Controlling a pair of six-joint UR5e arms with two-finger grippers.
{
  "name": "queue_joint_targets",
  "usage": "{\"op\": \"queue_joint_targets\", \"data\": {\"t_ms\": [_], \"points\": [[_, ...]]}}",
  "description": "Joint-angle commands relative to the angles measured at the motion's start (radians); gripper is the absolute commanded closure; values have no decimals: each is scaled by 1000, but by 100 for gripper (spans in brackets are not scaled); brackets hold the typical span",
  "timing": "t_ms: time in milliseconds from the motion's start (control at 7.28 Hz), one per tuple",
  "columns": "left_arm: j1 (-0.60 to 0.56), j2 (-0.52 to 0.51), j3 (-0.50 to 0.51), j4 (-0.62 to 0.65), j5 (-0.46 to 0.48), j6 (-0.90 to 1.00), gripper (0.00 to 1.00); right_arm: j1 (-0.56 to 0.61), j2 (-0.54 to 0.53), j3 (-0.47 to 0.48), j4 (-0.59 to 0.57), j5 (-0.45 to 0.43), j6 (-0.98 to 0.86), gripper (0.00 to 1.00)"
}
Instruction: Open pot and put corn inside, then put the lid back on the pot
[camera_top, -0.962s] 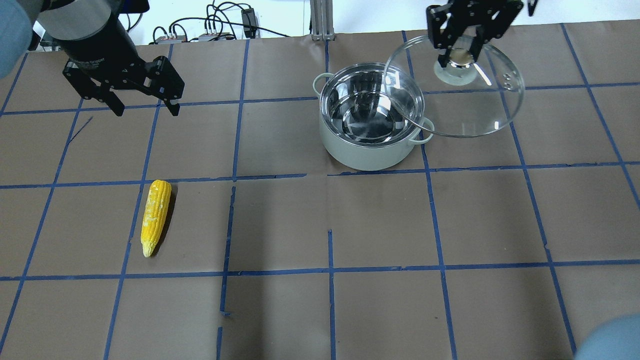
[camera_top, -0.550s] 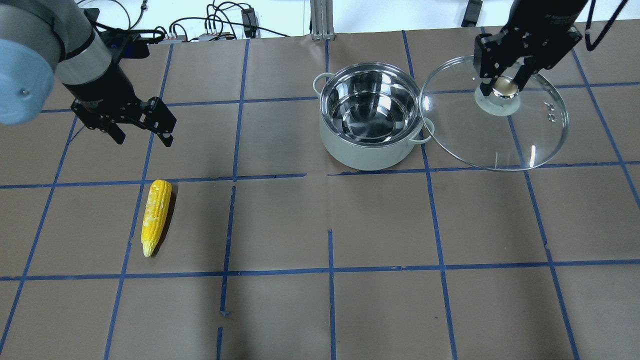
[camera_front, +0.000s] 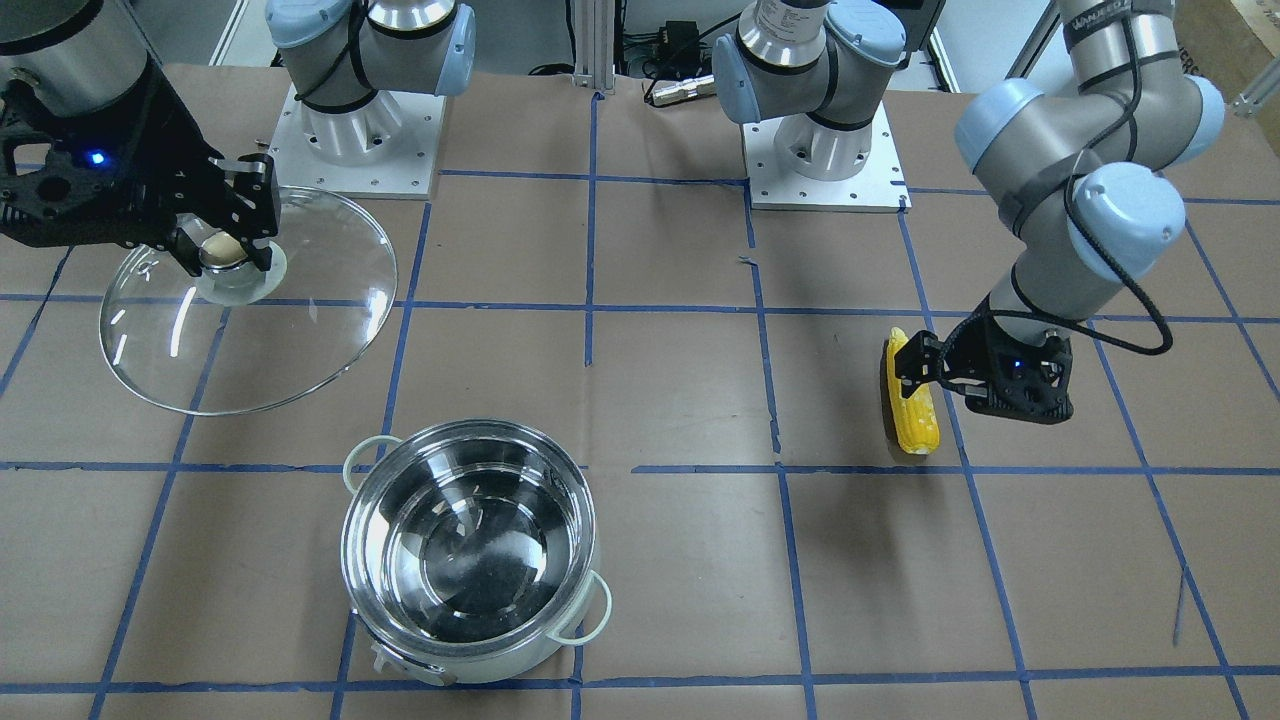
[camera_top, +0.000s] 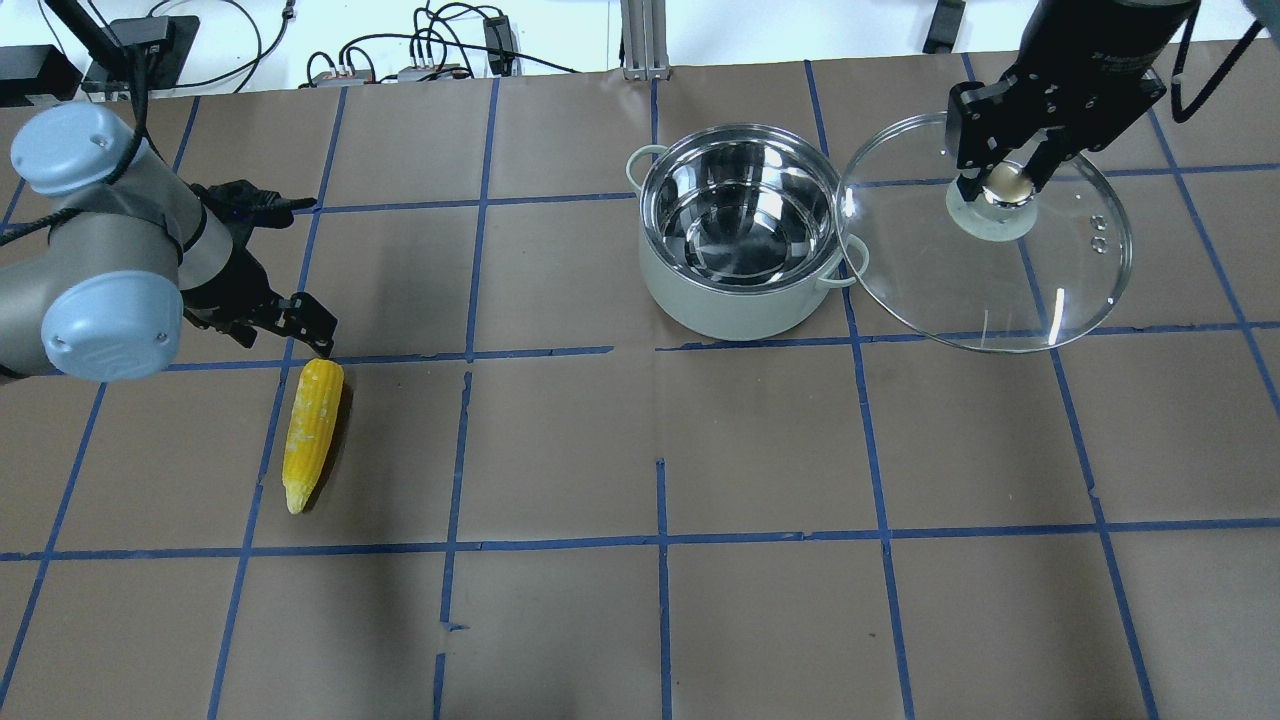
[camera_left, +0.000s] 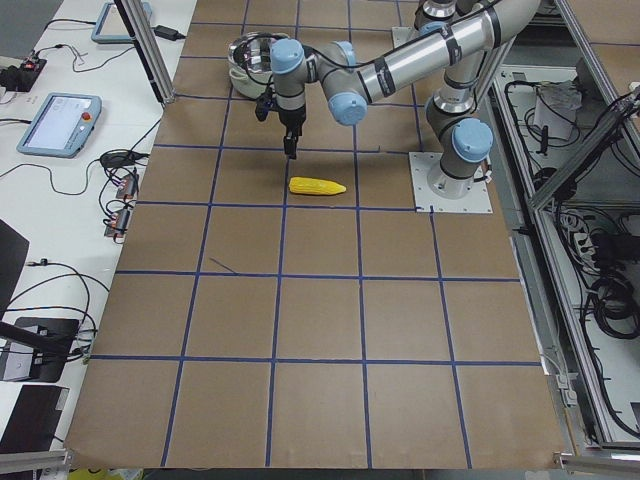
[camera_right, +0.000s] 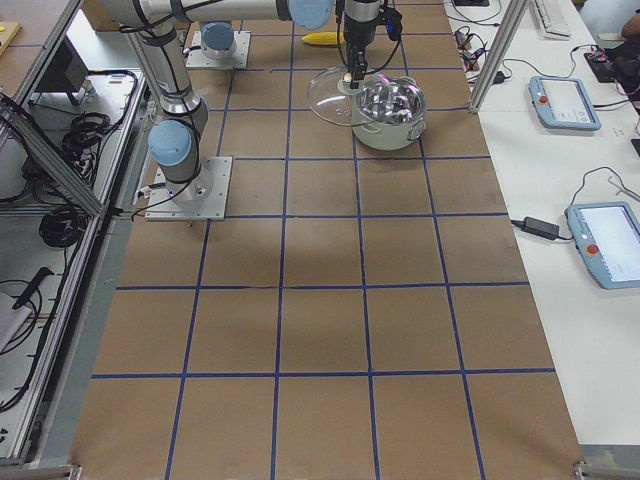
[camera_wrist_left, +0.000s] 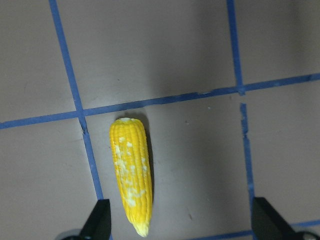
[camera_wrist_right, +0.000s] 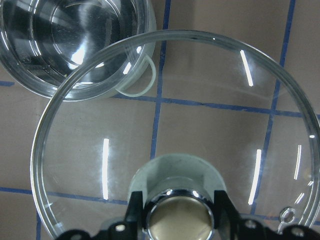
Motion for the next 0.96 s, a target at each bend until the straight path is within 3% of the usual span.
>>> {"op": "queue_joint_targets", "data": {"t_ms": [0,137,275,550,687,824], "points": [[14,-71,-79,149,8,12,0,47,0,86,-117,0,30,64],[16,-85,-117,181,8,11,2,59,-2,117,-197,-10,56,64],[16,-87,-139,194,11,9,11,59,-3,112,-198,-13,55,64],[16,-85,-144,179,16,6,56,59,-5,111,-189,-13,56,68],[16,-79,-136,176,54,5,71,59,-6,100,-161,-13,58,70],[8,-66,-133,171,65,-1,75,59,-5,53,-93,-13,59,70]]}}
